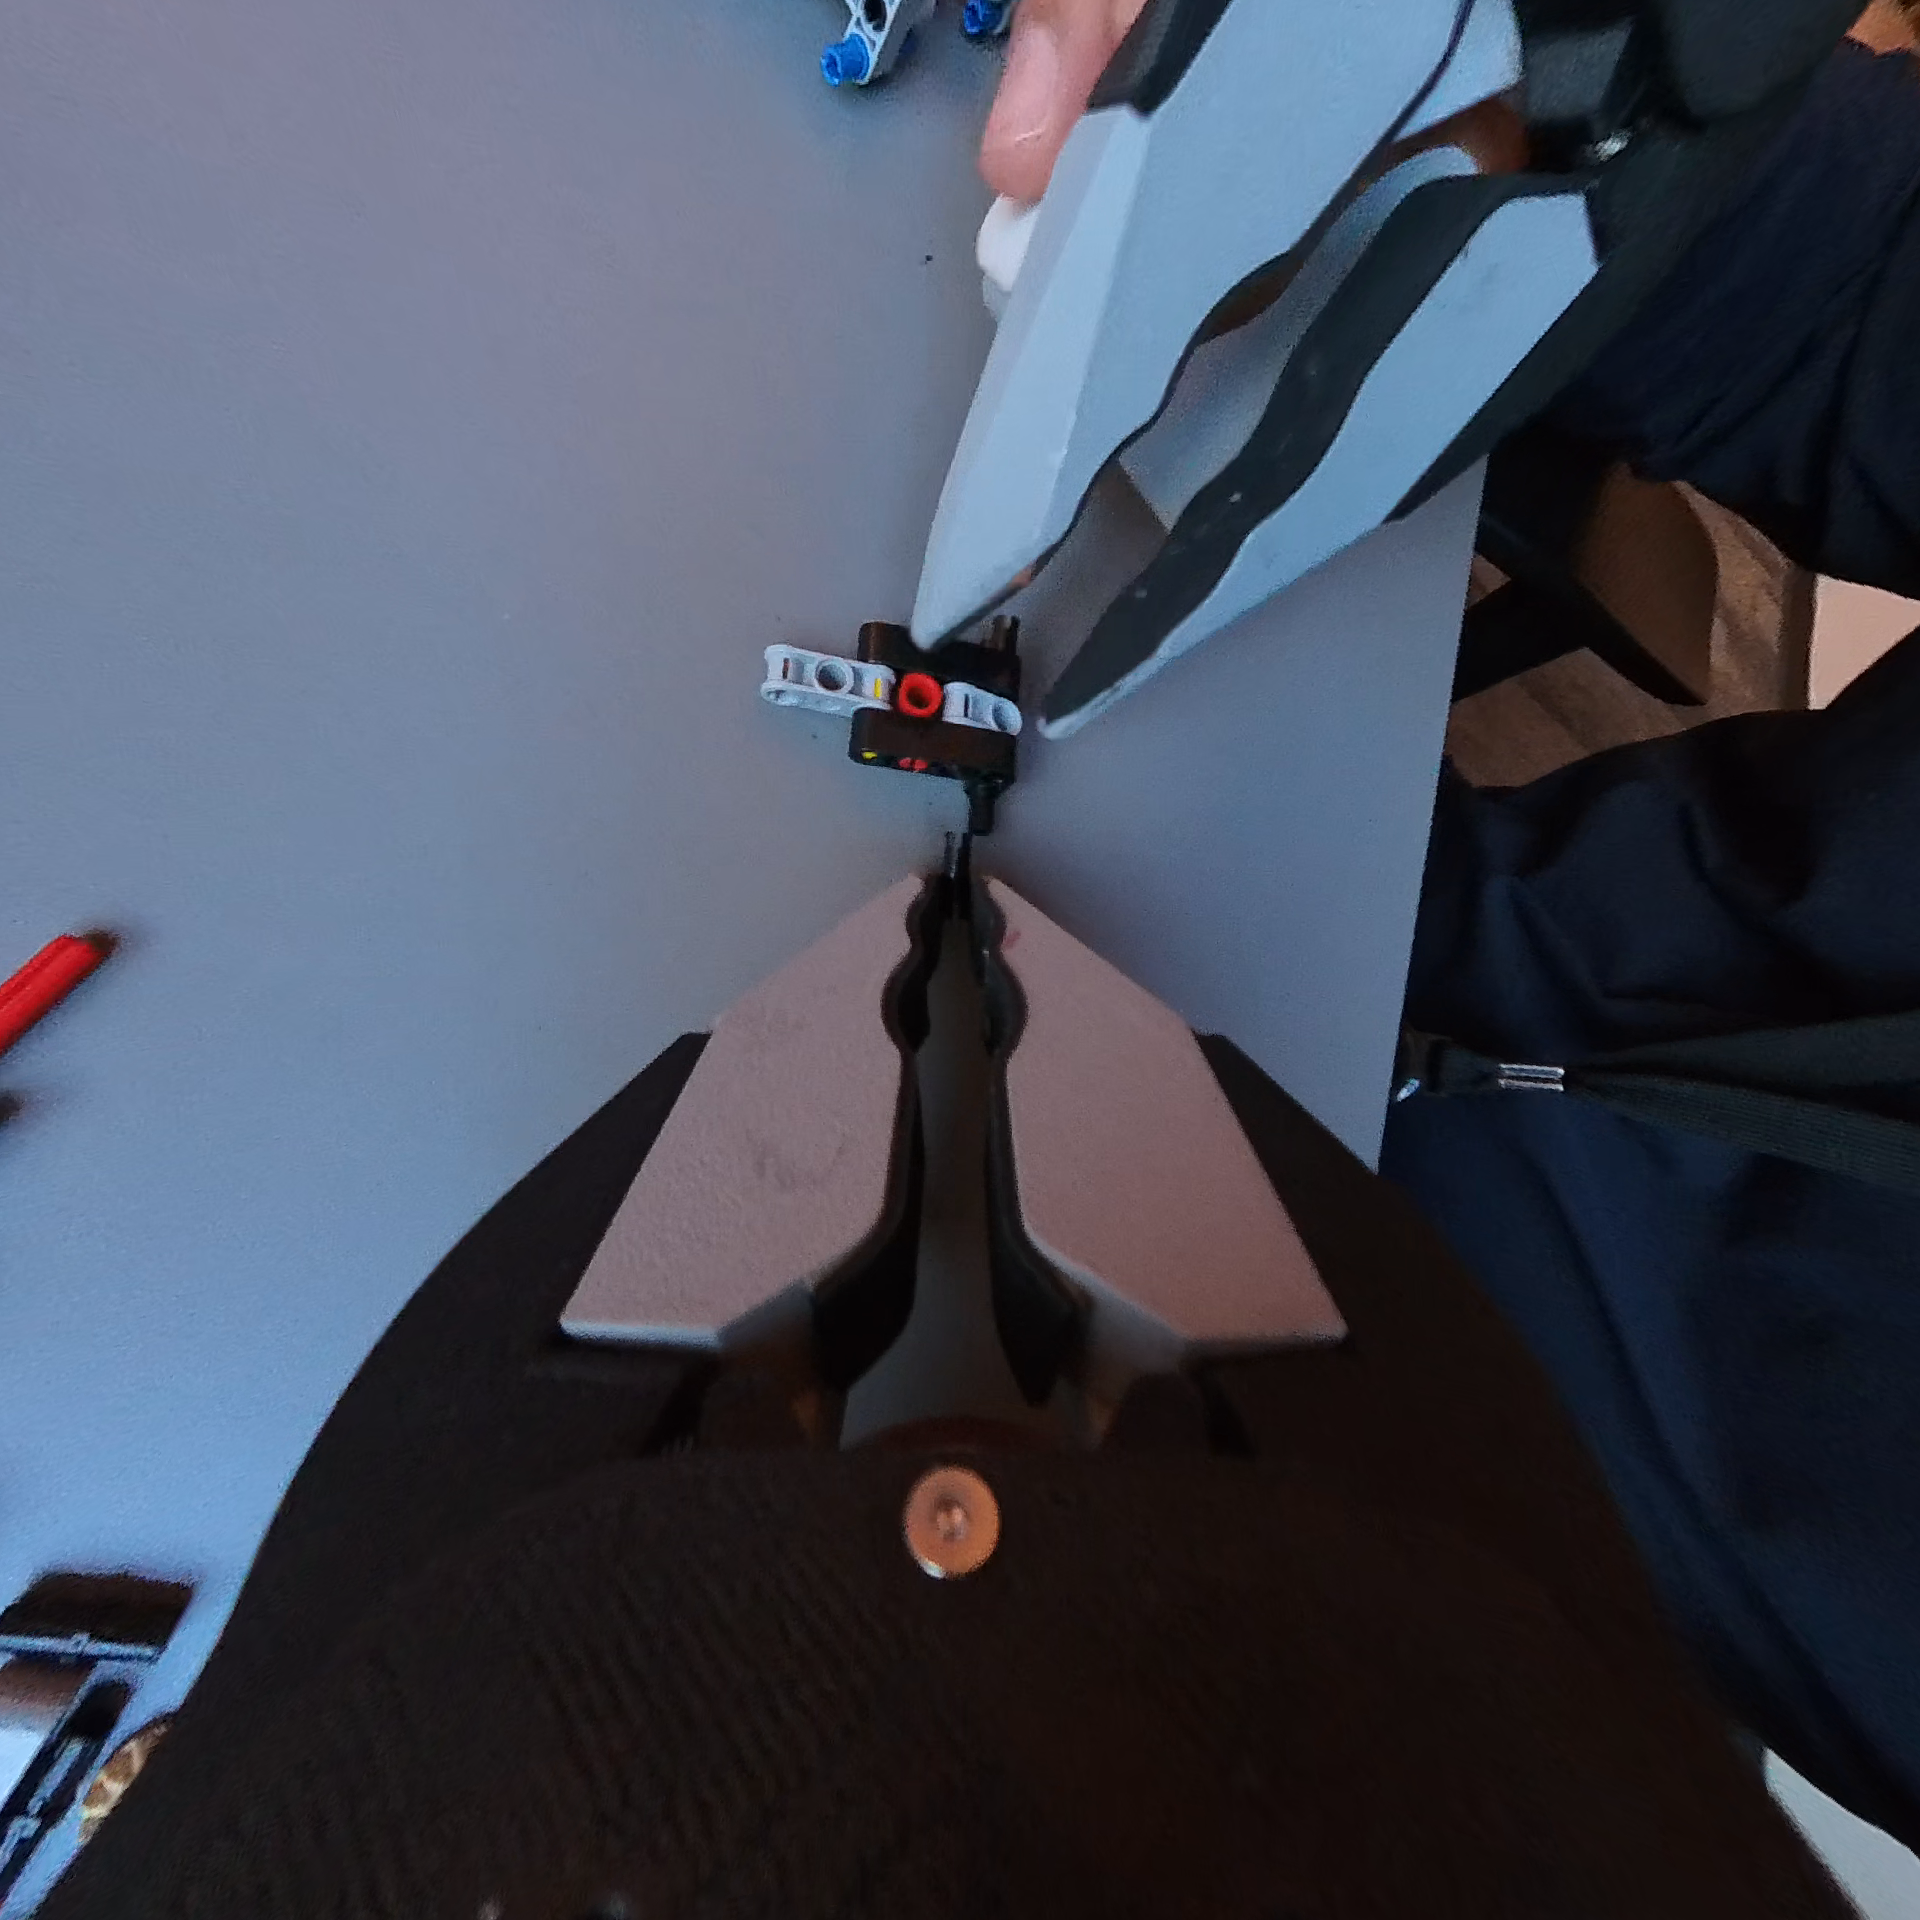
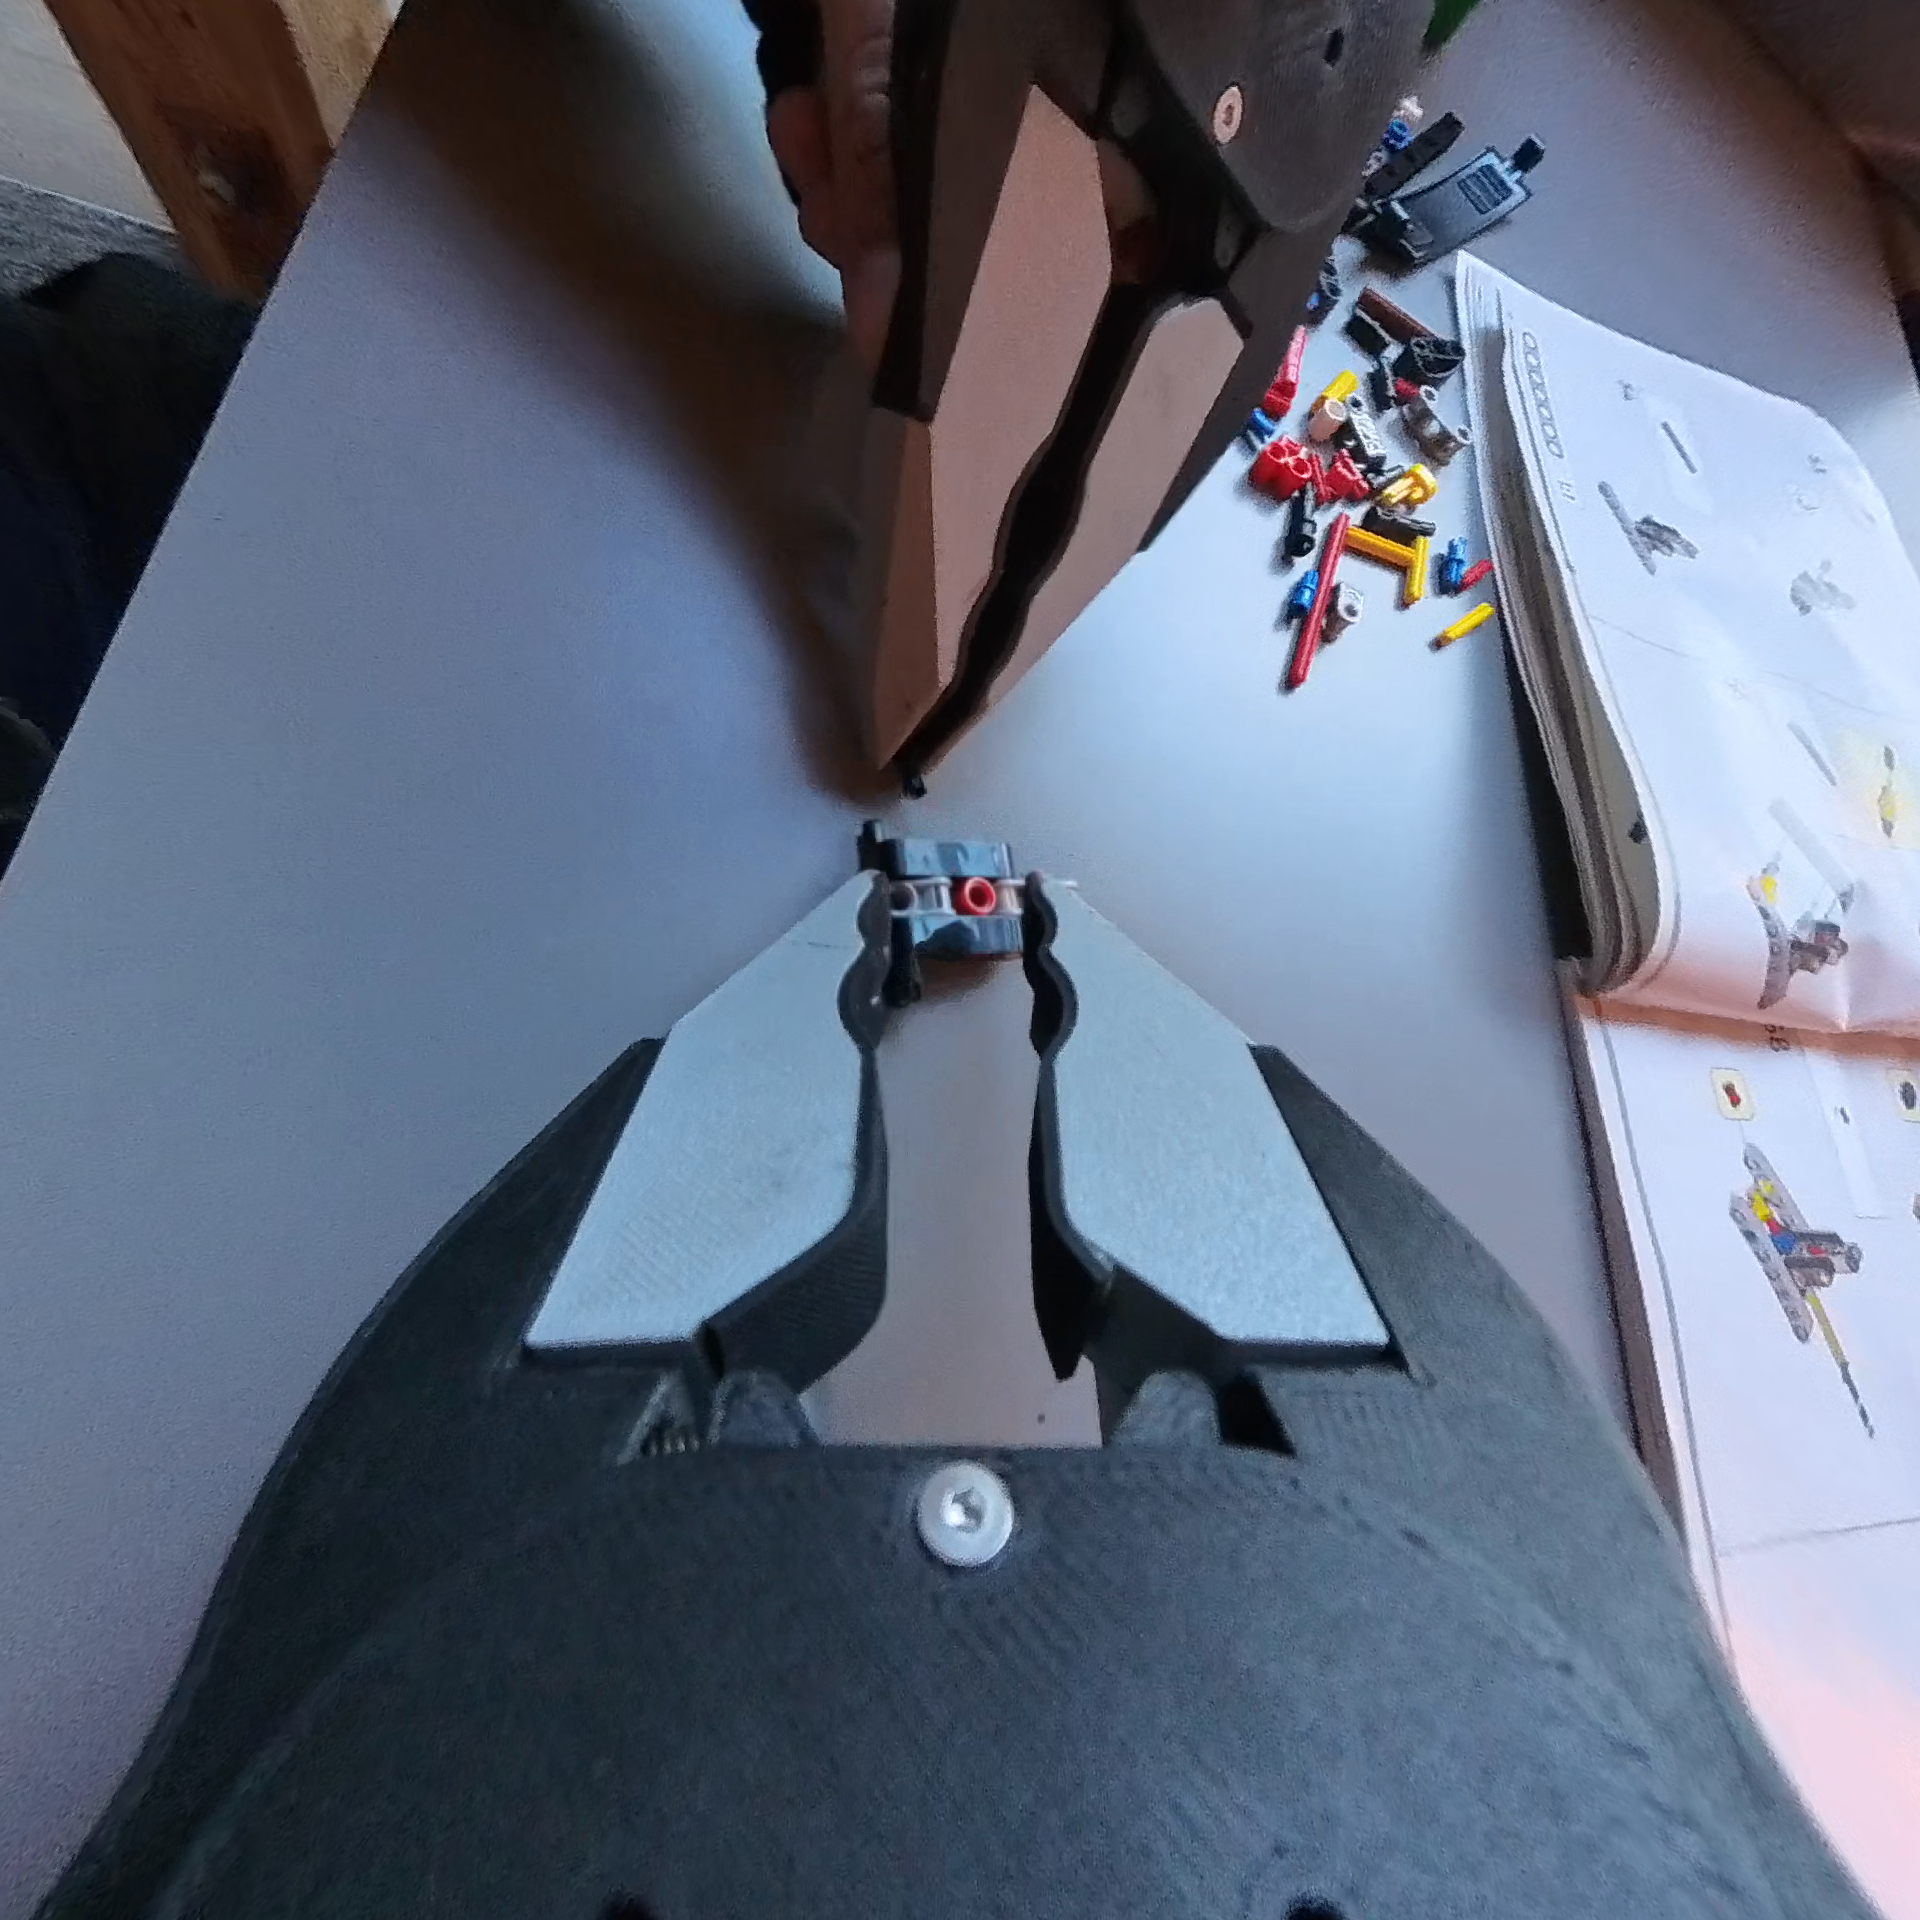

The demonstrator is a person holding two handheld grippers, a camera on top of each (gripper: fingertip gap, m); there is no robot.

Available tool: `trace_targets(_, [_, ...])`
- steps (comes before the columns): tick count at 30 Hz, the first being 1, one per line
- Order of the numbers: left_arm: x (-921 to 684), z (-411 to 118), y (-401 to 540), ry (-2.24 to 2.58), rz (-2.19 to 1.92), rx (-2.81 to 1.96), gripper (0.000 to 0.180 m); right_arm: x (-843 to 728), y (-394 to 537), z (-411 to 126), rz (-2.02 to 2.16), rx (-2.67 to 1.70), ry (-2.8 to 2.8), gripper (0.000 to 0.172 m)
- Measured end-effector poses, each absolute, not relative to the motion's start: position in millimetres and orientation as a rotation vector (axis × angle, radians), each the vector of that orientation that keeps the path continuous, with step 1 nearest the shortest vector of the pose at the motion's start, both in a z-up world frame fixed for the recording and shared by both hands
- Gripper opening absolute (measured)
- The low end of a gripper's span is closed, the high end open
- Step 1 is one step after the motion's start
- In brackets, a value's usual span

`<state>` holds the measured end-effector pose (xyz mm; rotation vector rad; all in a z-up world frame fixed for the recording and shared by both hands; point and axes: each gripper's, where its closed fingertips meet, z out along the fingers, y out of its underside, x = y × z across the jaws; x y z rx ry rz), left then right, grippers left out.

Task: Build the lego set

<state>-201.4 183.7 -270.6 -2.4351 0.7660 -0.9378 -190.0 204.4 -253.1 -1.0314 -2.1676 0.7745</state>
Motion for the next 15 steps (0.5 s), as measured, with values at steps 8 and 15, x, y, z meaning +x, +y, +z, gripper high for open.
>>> trace_targets(8, [-196.1, -270.6, 180.7, 0.808, -0.908, -2.437, 0.002, -192.6, 189.5, -255.6, 0.793, -0.966, -2.199, 0.016])
trace_targets(15, [-187.0, -260.1, 172.6, 0.922, -0.904, -2.38, 0.002, -193.6, 176.3, -252.3, 0.68, -0.804, -2.203, 0.004])
